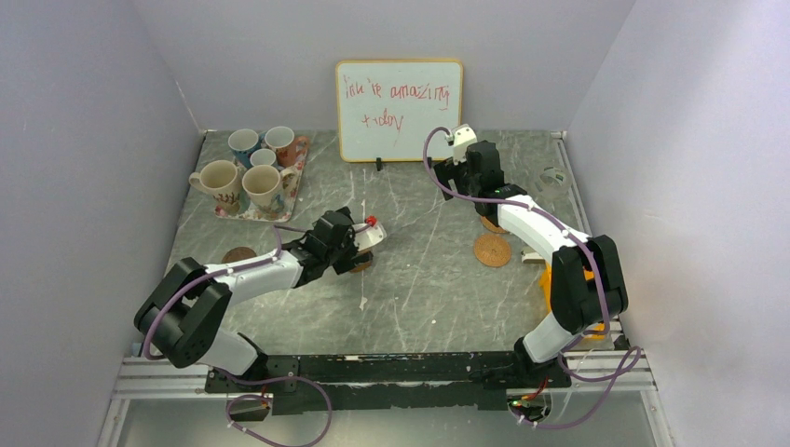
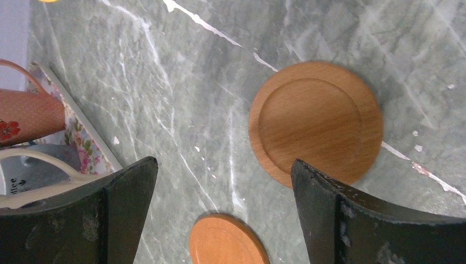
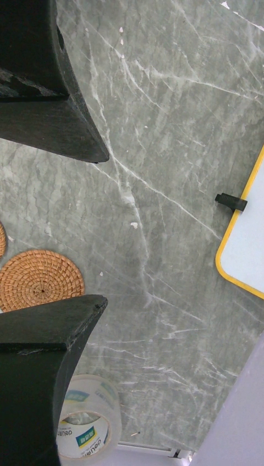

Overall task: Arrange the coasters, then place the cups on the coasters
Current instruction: Move the coaster to the center of the board.

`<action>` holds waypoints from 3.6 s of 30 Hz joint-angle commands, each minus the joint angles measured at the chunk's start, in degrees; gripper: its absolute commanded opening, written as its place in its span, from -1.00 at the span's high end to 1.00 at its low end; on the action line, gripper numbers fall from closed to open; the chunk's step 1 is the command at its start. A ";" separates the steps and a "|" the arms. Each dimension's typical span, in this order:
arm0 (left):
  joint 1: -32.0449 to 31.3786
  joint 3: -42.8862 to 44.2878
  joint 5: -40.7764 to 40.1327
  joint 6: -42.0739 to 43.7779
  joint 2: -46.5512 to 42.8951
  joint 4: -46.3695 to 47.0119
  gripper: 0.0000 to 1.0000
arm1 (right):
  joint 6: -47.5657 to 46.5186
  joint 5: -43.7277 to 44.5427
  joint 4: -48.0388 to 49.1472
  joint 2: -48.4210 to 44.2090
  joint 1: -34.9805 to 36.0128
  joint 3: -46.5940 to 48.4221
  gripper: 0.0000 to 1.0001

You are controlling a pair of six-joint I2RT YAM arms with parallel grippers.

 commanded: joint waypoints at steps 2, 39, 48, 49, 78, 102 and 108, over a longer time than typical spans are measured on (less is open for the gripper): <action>0.14 -1.05 3.47 0.73 -0.65 -0.20 -0.93 | 0.37 -0.27 1.76 -0.32 0.03 0.08 -0.86; 3.37 -11.67 3.33 -6.64 -26.85 -2.48 -0.93 | -16.42 15.90 -15.84 5.81 -2.94 -2.20 -0.91; 3.37 -11.93 3.73 -6.95 -27.89 -2.45 -0.93 | -18.47 13.96 -13.62 -1.80 -4.65 -11.70 -0.93; 3.38 -11.93 3.73 -7.01 -27.93 -2.47 -0.93 | -18.56 13.74 -13.27 -2.33 -4.74 -12.56 -0.93; 3.46 -12.81 1.67 -6.83 -28.47 -0.98 -0.93 | -20.91 -4.31 -14.82 -1.30 9.42 -14.59 -0.87; 3.72 -13.34 2.45 -6.59 -29.78 -0.75 -0.93 | -16.52 -1.60 -11.23 10.35 18.08 -3.93 -0.95; 3.72 -13.35 2.63 -6.53 -29.42 -0.60 -0.93 | -15.74 -0.60 -9.47 10.89 18.38 -4.22 -0.97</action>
